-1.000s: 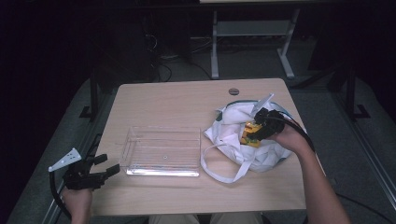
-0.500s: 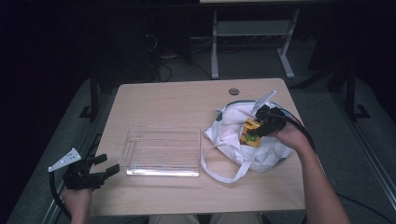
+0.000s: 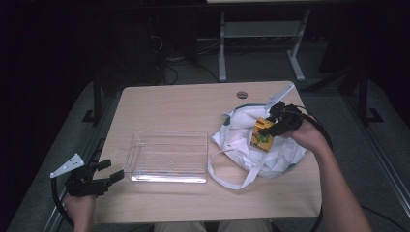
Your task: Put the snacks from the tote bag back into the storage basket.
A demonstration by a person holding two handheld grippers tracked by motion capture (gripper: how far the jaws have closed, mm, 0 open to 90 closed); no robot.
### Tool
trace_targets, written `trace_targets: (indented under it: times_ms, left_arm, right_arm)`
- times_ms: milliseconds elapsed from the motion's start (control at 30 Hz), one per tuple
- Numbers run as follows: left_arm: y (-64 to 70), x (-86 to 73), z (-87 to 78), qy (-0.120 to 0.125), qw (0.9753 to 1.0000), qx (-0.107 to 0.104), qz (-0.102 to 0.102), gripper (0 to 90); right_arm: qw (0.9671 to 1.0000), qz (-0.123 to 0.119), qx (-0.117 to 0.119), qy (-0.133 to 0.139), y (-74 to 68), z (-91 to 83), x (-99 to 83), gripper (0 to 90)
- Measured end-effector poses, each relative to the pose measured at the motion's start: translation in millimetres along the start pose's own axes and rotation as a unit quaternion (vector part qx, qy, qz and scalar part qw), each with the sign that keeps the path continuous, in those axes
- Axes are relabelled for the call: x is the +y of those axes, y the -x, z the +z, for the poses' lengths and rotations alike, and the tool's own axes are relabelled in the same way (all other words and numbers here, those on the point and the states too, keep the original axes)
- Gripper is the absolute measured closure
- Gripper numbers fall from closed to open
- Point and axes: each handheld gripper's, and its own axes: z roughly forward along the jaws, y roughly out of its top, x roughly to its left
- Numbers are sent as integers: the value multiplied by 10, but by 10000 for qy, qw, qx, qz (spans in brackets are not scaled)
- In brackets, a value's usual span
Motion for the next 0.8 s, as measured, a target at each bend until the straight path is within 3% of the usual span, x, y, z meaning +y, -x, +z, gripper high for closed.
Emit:
trace_targets:
  times_ms: [800]
  left_arm:
    - [-1, -3, -3, 9, 10000, 20, -28, 127]
  right_arm:
    - [9993, -209, 218, 208, -196, -289, 113, 519]
